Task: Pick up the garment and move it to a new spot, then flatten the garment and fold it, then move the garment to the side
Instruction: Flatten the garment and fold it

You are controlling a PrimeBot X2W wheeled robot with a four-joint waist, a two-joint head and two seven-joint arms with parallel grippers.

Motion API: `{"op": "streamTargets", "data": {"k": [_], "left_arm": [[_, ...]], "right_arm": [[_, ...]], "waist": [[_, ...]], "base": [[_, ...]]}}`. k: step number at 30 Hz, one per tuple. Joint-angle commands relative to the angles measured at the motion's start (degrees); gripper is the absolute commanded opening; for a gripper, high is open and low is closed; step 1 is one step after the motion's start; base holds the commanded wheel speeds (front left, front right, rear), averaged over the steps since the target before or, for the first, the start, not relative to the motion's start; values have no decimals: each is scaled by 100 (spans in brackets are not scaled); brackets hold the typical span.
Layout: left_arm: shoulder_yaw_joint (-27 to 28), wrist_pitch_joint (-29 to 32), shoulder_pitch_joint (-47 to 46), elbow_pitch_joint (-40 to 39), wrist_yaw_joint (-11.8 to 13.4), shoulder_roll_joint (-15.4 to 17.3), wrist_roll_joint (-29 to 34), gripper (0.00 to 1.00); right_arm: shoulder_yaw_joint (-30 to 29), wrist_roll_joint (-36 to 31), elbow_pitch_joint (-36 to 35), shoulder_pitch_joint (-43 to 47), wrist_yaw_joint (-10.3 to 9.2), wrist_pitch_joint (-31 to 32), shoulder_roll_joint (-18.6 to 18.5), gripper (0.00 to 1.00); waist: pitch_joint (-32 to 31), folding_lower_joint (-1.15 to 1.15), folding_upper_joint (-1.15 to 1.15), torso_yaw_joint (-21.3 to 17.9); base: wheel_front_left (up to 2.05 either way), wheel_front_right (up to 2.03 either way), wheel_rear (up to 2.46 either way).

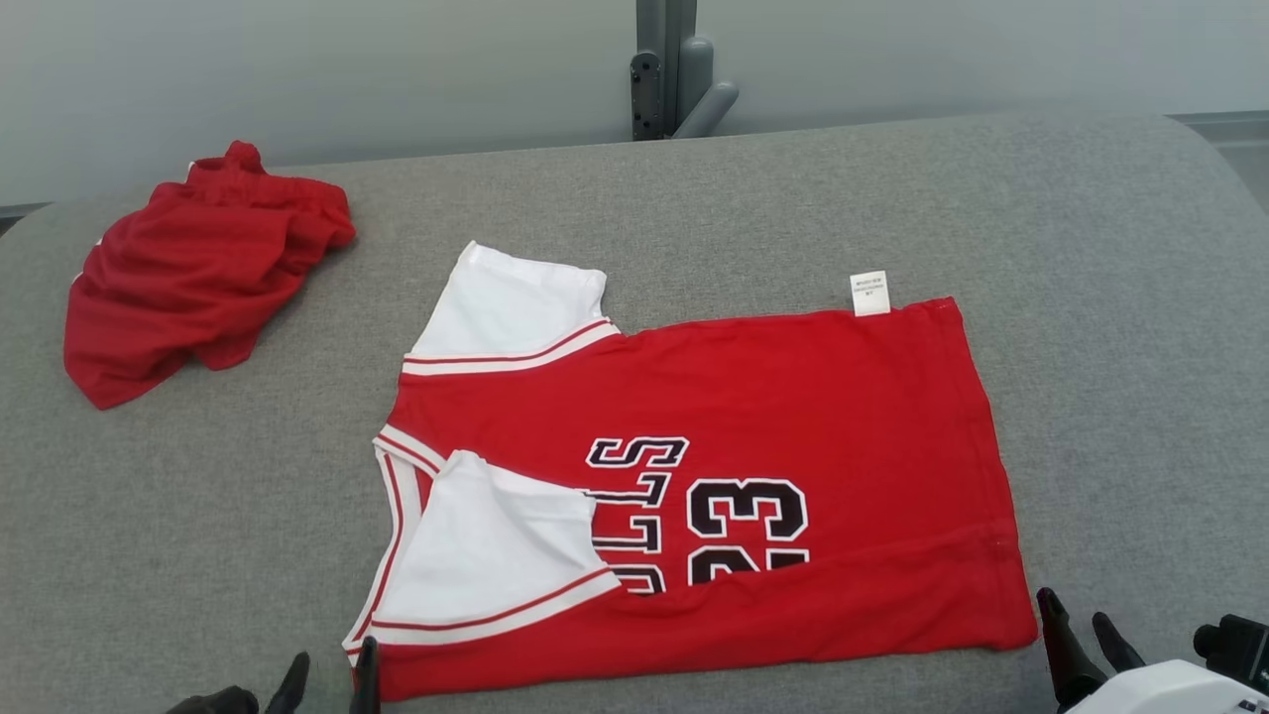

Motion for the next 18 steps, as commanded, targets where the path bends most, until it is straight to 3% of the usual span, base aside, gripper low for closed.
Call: {"op": "streamTargets", "data": {"k": [1, 8, 14, 18], "left_arm": [[36, -70, -132, 54, -41, 77, 50, 100], [-174, -201, -923, 417, -360, 440, 363, 100], [-614, 531, -2247, 319, -499, 746, 781, 100], [-697, 949, -3450, 545, -551, 913, 884, 100]], "right_arm": [[-44, -70, -59, 72, -6, 11, 2, 100], [-126, -305, -564, 2, -5, -50, 36, 100], [322, -598, -981, -364, -4, 36, -73, 100], [816, -612, -1154, -946, -4, 115, -220, 100]], "waist": [[-31, 0, 0, -47], [-23, 0, 0, -214], [323, 0, 0, -469], [906, 0, 0, -771]], "base": [[0, 0, 0], [0, 0, 0], [0, 0, 0], [0, 0, 0]]}}
